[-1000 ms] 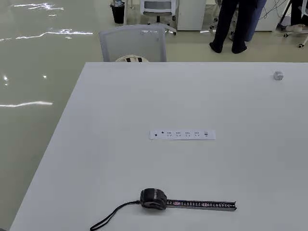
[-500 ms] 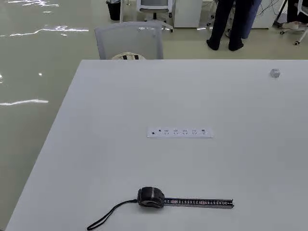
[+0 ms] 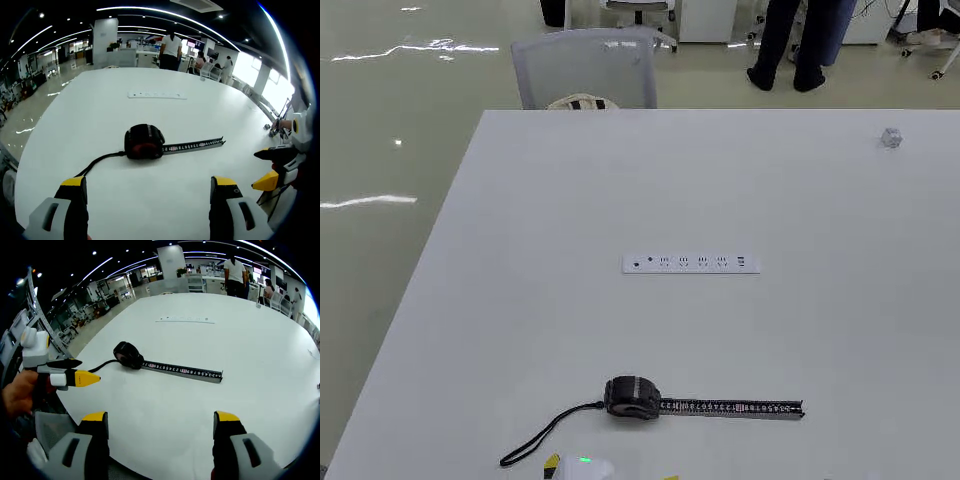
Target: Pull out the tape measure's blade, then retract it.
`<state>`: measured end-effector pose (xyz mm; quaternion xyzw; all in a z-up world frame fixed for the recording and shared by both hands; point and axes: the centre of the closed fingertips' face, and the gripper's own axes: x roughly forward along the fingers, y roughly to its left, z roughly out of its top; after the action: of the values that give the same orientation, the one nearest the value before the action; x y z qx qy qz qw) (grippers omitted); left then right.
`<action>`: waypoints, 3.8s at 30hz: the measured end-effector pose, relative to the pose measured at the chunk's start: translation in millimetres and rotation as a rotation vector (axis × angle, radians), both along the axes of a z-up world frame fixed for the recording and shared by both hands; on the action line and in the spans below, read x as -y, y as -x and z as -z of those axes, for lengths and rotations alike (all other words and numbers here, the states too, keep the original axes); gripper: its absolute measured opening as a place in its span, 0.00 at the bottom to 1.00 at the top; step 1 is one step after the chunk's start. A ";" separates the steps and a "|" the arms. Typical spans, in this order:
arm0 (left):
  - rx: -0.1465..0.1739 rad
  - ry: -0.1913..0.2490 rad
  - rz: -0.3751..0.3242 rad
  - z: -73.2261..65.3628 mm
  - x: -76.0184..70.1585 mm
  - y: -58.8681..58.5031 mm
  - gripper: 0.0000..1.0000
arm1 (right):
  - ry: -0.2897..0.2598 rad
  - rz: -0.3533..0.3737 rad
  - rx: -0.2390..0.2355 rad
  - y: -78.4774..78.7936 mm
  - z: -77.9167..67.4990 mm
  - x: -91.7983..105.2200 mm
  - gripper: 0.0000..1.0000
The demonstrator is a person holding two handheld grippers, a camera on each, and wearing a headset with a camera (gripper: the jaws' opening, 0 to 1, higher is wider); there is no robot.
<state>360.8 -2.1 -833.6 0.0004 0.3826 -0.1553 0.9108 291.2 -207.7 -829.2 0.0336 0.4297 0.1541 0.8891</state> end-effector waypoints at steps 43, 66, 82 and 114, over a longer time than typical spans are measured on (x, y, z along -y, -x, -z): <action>-0.010 -0.009 -0.043 19.1 11.1 -42.6 0.94 | 0.072 -0.109 -0.085 -26.0 49.0 16.8 0.81; -0.009 -0.011 -0.061 30.8 13.7 -71.7 0.91 | 0.138 -0.181 -0.112 -53.1 68.5 33.0 0.78; -0.022 -0.016 -0.068 42.9 22.3 -83.6 0.87 | 0.172 -0.234 -0.133 -68.3 82.5 43.9 0.74; -0.051 -0.026 -0.095 59.8 24.6 -100.3 0.81 | 0.298 -0.412 -0.156 -93.8 98.8 73.6 0.67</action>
<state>461.1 -26.6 -893.4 -0.0097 0.4073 -0.1066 0.9070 384.9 -281.3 -928.0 -0.1739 0.5126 0.2640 0.7983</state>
